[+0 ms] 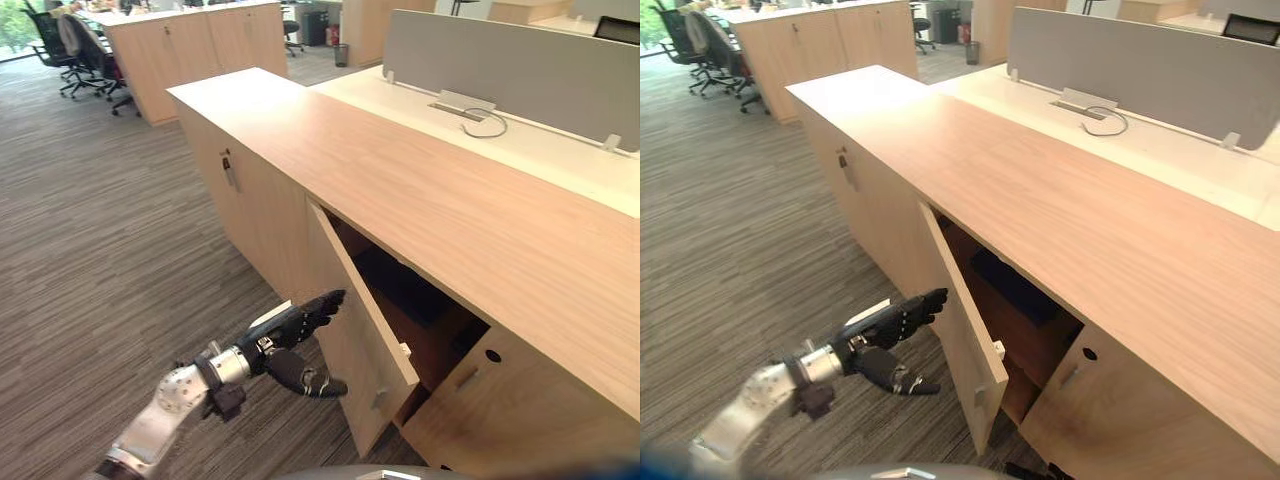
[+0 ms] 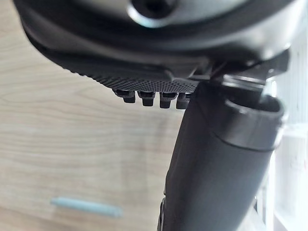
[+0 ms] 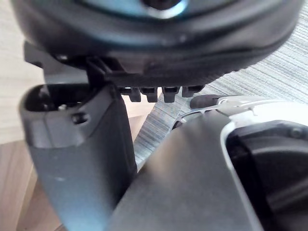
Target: Walk over to the cabinet, pick up the folder, carry it to the office cabinet, place the folder inside the office cabinet, then close the office cabinet door
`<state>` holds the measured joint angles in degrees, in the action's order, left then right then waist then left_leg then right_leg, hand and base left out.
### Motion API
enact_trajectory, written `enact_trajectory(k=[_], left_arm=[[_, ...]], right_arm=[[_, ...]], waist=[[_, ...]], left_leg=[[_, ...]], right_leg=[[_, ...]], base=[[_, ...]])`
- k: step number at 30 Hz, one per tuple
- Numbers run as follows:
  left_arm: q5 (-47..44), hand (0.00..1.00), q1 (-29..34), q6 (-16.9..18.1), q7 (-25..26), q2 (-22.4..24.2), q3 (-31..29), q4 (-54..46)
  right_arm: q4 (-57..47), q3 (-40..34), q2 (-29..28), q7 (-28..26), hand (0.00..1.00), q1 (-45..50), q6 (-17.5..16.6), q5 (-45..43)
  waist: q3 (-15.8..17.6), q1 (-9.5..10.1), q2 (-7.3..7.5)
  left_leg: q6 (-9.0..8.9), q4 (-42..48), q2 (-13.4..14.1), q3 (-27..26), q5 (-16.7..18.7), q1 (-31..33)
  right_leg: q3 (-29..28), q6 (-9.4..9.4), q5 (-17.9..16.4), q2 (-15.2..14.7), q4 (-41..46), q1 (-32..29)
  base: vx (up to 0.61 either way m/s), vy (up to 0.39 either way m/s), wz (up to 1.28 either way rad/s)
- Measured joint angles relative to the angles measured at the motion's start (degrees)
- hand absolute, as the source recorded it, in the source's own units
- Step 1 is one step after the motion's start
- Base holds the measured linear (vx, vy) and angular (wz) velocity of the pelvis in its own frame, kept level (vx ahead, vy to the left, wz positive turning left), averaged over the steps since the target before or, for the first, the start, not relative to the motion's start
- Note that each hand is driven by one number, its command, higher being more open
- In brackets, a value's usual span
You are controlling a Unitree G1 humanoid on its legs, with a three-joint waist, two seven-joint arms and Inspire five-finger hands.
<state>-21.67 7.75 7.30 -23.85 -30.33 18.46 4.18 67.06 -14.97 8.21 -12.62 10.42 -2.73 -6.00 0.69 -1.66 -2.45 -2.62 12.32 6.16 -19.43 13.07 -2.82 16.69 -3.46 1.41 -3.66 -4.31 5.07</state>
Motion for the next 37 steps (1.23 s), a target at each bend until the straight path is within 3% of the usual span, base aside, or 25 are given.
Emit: enact_trajectory(k=[2,5,6,7,8,9,10,12,13,16,19,22,27,29,32,37], left_arm=[[3.5,1.0,1.2,0.1,3.9,8.6,-5.6,9.5],[4.5,1.0,3.2,0.1,8.3,16.1,-14.6,19.8],[4.5,1.0,3.2,0.1,8.7,17.5,-17.0,22.1],[4.1,1.0,3.3,0.3,10.3,20.0,-22.0,27.2],[3.9,1.0,3.4,0.4,11.2,20.9,-24.5,29.6],[2.4,1.0,3.6,0.4,13.7,22.4,-30.9,36.0],[1.5,1.0,4.0,0.4,14.5,22.8,-32.4,37.2],[-0.1,1.0,5.1,0.5,15.6,23.6,-35.2,39.3],[-1.2,1.0,5.2,0.6,15.8,24.3,-36.2,41.7],[-1.4,1.0,5.9,0.7,16.4,24.7,-38.0,47.2],[-1.3,1.0,6.7,0.8,16.3,26.3,-38.2,50.8],[-1.5,1.0,6.6,0.5,15.9,27.9,-38.6,55.3],[-1.4,1.0,6.2,0.2,15.9,28.9,-40.3,57.6],[-1.4,1.0,6.0,0.2,16.3,29.3,-40.2,58.0],[-1.1,1.0,4.7,0.2,17.2,29.3,-39.4,58.0],[2.7,1.0,4.2,0.6,18.4,28.1,-37.2,57.9]], right_arm=[[0.0,0.4,-0.1,0.6,1.0,-0.8,0.2,-1.5],[-0.2,0.4,0.0,1.5,1.0,-0.7,0.2,-2.8],[-0.3,0.4,0.0,1.8,1.0,-0.7,0.2,-3.1],[-0.5,0.4,-0.2,2.3,1.0,-0.9,0.2,-3.1],[-0.5,0.4,-0.3,2.5,1.0,-1.1,0.2,-3.1],[-0.5,0.4,-0.5,3.4,1.0,-1.5,0.2,-3.1],[-0.5,0.3,-0.6,3.6,1.0,-1.5,0.2,-3.1],[-0.9,0.4,-0.6,4.1,1.0,-1.5,0.2,-2.9],[-1.5,0.3,-0.1,4.4,1.0,-1.1,0.2,-2.8],[-2.6,0.4,-1.9,4.5,1.0,0.2,0.4,-2.4],[-2.6,-0.1,-2.7,4.5,1.0,0.5,0.4,-2.4],[-2.0,-1.9,-3.1,4.5,1.0,0.6,0.6,-2.4],[-1.5,-1.9,-2.5,4.5,1.0,0.1,0.9,-0.6],[-0.8,-1.9,-2.2,4.5,1.0,-0.7,1.2,-0.4],[0.3,-1.8,-2.2,4.7,1.0,-0.9,1.3,-0.2],[1.3,-1.5,-2.0,5.4,1.0,-2.0,1.4,1.4]], waist=[[2.2,0.1,-0.44],[3.4,0.78,-0.64],[3.7,1.21,-0.48],[4.5,1.86,0.06],[4.9,2.07,0.13],[5.6,2.66,0.3],[5.6,2.95,0.31],[5.5,3.27,-0.17],[5.6,3.37,-0.98],[3.7,3.33,2.12],[2.1,3.13,3.16],[1.4,2.9,3.28],[1.4,3.14,2.17],[2.1,3.09,1.54],[2.1,2.82,1.48],[2.0,2.43,1.68]], left_leg=[[-1.53,11.2,4.2,-0.6,3.1,3.7],[-1.03,26.4,8.2,3.2,2.8,9.1],[-0.23,29.2,8.1,5.4,2.0,10.1],[-0.52,31.3,6.7,11.0,2.7,11.7],[-0.86,30.5,5.3,14.1,4.3,11.7],[-1.89,25.8,2.1,23.7,7.2,11.9],[-2.25,23.6,1.3,26.9,7.4,11.8],[-2.68,16.1,-0.1,34.0,6.7,10.9],[-2.24,12.9,0.2,35.5,2.9,10.4],[-0.97,8.9,-2.5,31.9,1.9,8.5],[0.21,4.3,-4.4,29.5,0.2,6.2],[1.32,0.5,-5.4,27.4,-1.1,3.1],[1.58,-2.0,-5.0,22.8,-1.2,0.0],[1.85,-3.6,-4.4,19.7,-1.4,-2.5],[2.06,-4.1,-4.7,18.9,-1.5,-4.2],[1.91,-5.3,-4.1,18.1,-2.1,-3.3]], right_leg=[[-2.3,1.44,-1.0,2.1,0.7,-0.2],[-6.3,2.26,-1.3,4.5,1.8,-0.2],[-7.4,2.55,-1.5,4.6,2.3,0.1],[-9.8,2.94,-1.8,4.2,3.4,0.0],[-11.0,3.0,-1.9,4.0,3.8,-0.1],[-14.6,2.97,-1.9,3.7,4.4,-0.1],[-15.7,2.88,-2.0,3.7,4.7,-0.3],[-17.8,1.72,-2.5,3.9,5.7,-1.2],[-18.8,0.55,-2.9,4.0,5.9,-1.2],[-19.1,-0.48,-2.9,0.4,5.6,-1.3],[-20.7,-1.53,-2.9,-2.1,5.0,-2.0],[-22.6,-2.59,-3.1,-3.3,4.8,-2.0],[-24.4,-3.22,-3.0,-3.0,7.0,-3.7],[-18.5,-3.43,-2.9,-3.1,9.2,-4.5],[-17.8,-3.79,-1.2,-3.3,6.2,-2.3],[-15.1,-2.88,2.1,-3.0,0.3,-1.0]], base=[[-0.01,-0.083,-0.49],[0.05,-0.08,-0.66],[0.13,0.008,-0.91],[0.11,0.055,-0.78],[0.12,0.155,-1.24],[0.06,0.169,-1.04],[0.06,0.199,-1.05],[0.03,0.233,-0.66],[0.03,0.279,-0.58],[0.04,0.175,-0.36],[0.1,0.125,-0.33],[0.12,0.064,-0.33],[0.08,0.042,-0.5],[0.01,0.015,-0.66],[-0.02,0.051,-0.22],[-0.06,-0.039,-0.09]])
